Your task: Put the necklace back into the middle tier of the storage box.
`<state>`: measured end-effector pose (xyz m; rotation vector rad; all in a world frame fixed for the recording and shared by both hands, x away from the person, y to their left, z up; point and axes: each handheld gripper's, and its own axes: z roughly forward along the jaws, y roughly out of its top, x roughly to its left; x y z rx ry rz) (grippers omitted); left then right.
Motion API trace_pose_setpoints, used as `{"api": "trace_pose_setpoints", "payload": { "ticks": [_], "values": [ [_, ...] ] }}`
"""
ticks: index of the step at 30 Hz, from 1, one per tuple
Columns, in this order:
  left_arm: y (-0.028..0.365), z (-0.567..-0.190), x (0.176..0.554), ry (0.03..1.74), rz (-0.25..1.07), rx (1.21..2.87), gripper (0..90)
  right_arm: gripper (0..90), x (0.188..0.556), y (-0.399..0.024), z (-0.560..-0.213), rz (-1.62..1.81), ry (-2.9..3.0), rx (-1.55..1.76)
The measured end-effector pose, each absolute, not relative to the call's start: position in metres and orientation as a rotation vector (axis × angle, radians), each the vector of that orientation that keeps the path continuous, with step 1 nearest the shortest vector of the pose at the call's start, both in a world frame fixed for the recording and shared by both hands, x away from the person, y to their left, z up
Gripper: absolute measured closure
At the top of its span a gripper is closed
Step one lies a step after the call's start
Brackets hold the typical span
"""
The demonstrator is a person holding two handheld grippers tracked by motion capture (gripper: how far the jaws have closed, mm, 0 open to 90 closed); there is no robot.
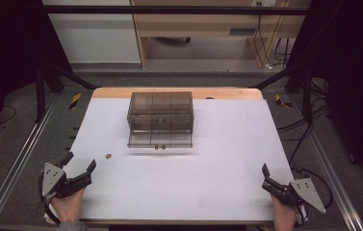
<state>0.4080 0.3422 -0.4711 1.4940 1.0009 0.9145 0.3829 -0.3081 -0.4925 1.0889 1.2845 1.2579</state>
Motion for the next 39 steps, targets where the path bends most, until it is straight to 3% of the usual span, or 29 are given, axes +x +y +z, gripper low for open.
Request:
{"api": "trace_pose_setpoints", "payload": {
  "ticks": [10, 26, 34, 39],
  "values": [
    [0.334, -0.447, 0.426, 0.993, 0.715, 1.744, 29.9, 4.2, 0.383, -0.308, -0.493, 1.259, 1.283, 1.09],
    [0.329, -0.426, 0.47, 1.045, 0.472, 2.122, 39.3, 4.2, 0.383, -0.308, -0.493, 1.259, 1.283, 1.092],
    [0.324, -0.417, 0.494, 1.093, 0.371, 2.272, 52.6, 4.2, 0.383, -0.309, -0.492, 1.259, 1.284, 1.094],
    [0.319, -0.413, 0.507, 1.111, 0.309, 2.353, 56.4, 4.2, 0.383, -0.309, -0.492, 1.258, 1.285, 1.094]
  ]
}}
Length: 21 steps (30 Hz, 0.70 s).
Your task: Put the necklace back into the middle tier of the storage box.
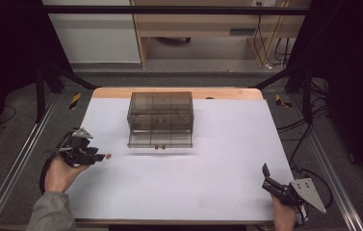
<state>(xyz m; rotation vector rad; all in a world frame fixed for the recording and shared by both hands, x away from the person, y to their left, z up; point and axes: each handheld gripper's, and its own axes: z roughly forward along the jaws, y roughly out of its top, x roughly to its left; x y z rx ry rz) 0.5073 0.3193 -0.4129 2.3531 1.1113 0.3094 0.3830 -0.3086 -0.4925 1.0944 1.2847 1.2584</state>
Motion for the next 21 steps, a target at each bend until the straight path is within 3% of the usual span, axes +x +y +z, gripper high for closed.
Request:
{"api": "trace_pose_setpoints", "payload": {
  "ticks": [11, 21],
  "values": [
    [0.306, -0.415, 0.534, 1.16, 0.206, 2.508, 61.1, 4.2, 0.383, -0.309, -0.492, 1.259, 1.285, 1.097],
    [0.302, -0.43, 0.544, 1.177, 0.177, 2.549, 64.7, 4.2, 0.383, -0.309, -0.492, 1.259, 1.286, 1.096]
  ]
}}
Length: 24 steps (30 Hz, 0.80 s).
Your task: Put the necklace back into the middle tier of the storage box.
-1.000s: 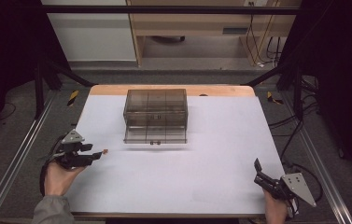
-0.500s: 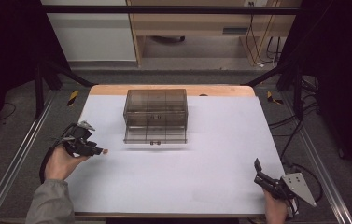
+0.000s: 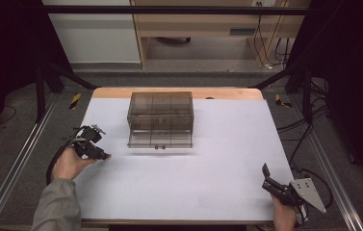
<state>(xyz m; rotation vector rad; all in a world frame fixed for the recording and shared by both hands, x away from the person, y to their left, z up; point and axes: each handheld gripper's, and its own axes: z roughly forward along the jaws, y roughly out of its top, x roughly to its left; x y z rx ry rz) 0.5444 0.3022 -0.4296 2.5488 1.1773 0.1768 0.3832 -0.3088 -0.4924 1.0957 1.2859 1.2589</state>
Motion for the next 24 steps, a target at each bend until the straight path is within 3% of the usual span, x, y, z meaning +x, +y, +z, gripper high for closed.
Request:
{"api": "trace_pose_setpoints", "payload": {
  "ticks": [24],
  "values": [
    [0.296, -0.445, 0.55, 1.162, 0.186, 2.564, 75.5, 4.2, 0.383, -0.309, -0.492, 1.259, 1.285, 1.096]
  ]
}}
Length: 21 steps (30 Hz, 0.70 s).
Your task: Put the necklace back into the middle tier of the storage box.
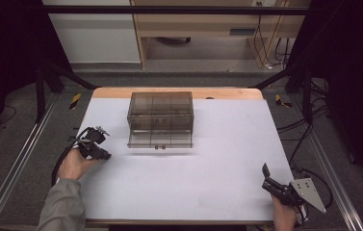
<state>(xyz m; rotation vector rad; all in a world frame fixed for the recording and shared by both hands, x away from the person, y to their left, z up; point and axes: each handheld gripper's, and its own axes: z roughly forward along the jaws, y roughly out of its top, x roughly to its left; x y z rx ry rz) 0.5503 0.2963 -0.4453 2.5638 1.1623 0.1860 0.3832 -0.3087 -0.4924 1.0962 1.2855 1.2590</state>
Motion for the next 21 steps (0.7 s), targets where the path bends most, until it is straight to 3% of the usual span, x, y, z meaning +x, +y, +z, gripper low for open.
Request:
{"api": "trace_pose_setpoints", "payload": {
  "ticks": [9, 21],
  "values": [
    [0.295, -0.444, 0.548, 1.148, 0.199, 2.555, 86.6, 4.2, 0.383, -0.309, -0.492, 1.259, 1.285, 1.098],
    [0.308, -0.438, 0.54, 1.137, 0.243, 2.427, 87.6, 4.2, 0.383, -0.309, -0.492, 1.259, 1.285, 1.097]
  ]
}}
